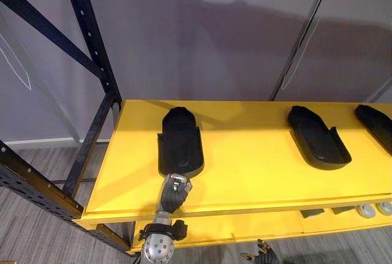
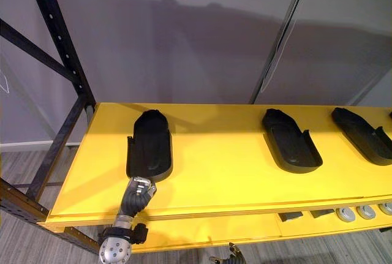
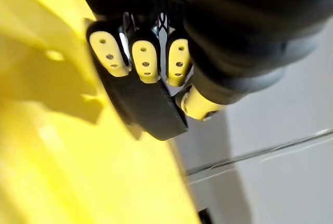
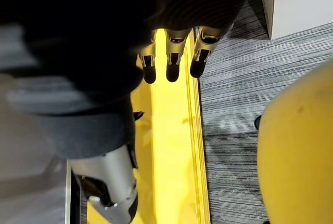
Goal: Walk over and take plastic housings, then place them on the shelf
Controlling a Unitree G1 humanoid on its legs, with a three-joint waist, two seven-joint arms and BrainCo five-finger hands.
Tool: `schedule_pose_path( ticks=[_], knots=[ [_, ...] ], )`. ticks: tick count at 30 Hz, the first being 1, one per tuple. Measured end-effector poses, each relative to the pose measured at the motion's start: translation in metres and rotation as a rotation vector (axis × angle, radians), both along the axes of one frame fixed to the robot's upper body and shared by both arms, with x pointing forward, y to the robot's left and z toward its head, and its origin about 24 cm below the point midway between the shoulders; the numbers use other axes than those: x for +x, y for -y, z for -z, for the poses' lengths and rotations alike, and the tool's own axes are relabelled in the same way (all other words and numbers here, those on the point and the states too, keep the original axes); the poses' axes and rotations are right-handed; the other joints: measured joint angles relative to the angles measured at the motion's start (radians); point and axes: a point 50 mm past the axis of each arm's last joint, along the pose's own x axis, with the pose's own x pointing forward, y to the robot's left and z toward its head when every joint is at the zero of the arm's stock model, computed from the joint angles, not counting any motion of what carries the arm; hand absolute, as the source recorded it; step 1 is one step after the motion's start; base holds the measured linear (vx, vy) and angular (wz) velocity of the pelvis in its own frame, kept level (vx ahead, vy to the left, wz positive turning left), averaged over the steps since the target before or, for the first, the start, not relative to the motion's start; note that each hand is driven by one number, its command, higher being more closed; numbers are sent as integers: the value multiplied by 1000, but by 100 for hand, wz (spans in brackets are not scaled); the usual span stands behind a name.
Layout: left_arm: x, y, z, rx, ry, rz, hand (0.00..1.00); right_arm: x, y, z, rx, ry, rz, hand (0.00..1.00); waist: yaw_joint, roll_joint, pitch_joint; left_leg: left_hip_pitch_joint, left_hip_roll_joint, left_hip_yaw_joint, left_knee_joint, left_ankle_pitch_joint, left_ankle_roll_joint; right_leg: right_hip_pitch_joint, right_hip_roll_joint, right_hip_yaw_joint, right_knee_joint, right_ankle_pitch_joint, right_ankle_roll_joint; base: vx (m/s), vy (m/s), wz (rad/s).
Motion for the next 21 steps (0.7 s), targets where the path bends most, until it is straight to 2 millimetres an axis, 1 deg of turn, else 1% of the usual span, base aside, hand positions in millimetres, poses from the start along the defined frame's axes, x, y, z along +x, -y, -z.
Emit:
schedule_pose_path(
  ticks=[2, 5, 11, 16, 21],
  knots=[
    [-1, -4, 11, 31, -53, -16, 100, -3, 0, 0, 1, -5, 3, 0, 0, 3, -17, 5, 1, 4, -11, 1, -1, -2, 0, 0, -1, -1, 1, 28, 0, -5],
    [1, -5, 14, 55, -62, -23, 100, -5, 0, 0, 0, -5, 4, 0, 0, 8, -25, 20, 3, 13, -23, 4, -2, 4, -1, 3, -4, -1, 1, 20, 0, -6],
    [14, -10, 17, 92, -58, -52, 100, -5, 1, 0, -1, -5, 5, 0, -2, 12, -29, 45, -1, 25, -72, 29, -9, 4, -2, 6, -11, 0, 1, -3, -1, -4],
    [20, -10, 19, 120, -57, -63, 100, -5, 1, 0, -3, -7, 5, 0, -2, 16, -35, 75, -2, 27, -123, 54, -18, 7, 1, 3, -24, 1, 1, 0, 0, 0],
    [31, -12, 18, 132, -53, -90, 100, -6, 3, 0, -7, -8, 5, 0, -4, 19, -44, 84, -2, 30, -162, 73, -22, 11, 5, 3, -43, 7, -5, 31, -6, -1]
  ],
)
